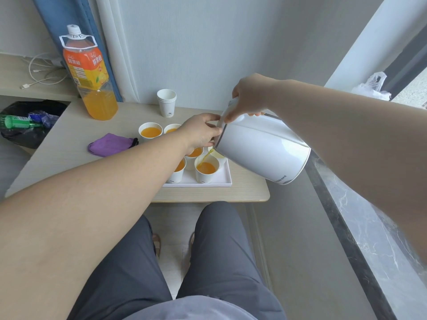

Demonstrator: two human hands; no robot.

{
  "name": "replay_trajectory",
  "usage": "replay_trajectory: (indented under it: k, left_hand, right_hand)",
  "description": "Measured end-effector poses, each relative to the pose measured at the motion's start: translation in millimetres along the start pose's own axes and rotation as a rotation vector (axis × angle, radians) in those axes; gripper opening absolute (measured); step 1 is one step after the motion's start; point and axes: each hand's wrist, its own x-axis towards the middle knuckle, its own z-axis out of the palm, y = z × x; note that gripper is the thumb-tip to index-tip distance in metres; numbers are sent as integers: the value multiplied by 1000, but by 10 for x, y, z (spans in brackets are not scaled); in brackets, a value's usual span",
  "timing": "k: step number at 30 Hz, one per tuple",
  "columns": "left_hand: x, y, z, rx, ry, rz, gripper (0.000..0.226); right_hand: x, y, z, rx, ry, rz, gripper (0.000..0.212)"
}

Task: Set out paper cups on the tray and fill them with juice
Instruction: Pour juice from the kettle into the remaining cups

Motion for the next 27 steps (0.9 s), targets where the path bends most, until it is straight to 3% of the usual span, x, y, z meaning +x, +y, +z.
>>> replay_trajectory:
  k: [27]
  left_hand:
    - [-27, 54, 27, 6, -15, 6, 41]
  right_hand:
    - [-54, -10, -37, -52, 8, -13, 45]
